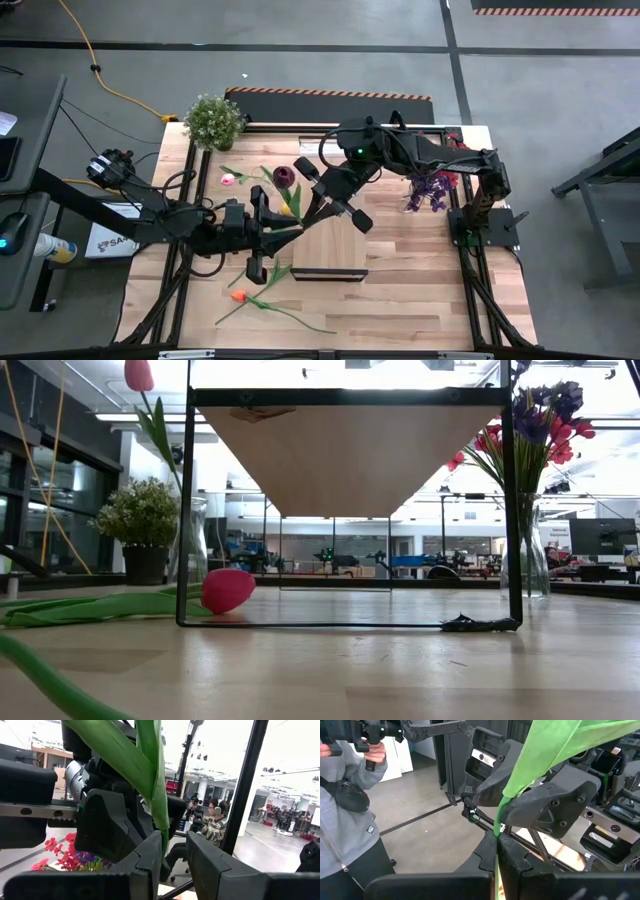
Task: Pick and place flowers into a vace then onto a shelf
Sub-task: Put the dark red tulip into the left transparent vase
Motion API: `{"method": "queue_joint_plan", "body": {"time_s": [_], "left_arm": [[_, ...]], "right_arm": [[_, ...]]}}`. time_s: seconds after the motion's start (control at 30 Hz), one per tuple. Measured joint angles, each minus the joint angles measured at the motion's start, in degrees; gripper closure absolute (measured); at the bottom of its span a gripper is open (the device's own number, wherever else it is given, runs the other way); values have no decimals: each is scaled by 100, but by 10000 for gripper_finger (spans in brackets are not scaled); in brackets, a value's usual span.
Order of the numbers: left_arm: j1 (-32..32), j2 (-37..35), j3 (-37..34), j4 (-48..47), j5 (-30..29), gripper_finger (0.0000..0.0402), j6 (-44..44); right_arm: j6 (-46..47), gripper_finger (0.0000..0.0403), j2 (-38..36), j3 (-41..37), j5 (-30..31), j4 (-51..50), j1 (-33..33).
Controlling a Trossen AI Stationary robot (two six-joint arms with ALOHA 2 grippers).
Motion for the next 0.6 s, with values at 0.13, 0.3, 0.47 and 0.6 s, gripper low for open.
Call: {"method": "queue_joint_plan", "body": {"time_s": [0.13,0.3,0.47,0.6], "left_arm": [[0,0,0,-6,-26,277,2],[0,0,0,-14,-234,277,29],[170,0,0,-33,-119,277,15],[366,0,0,-49,180,277,-78]], "right_arm": [[-1,403,0,-1,1,52,0],[-1,403,0,-2,9,86,0],[49,403,91,1,-13,126,9],[147,403,128,-2,-138,101,7]]}}
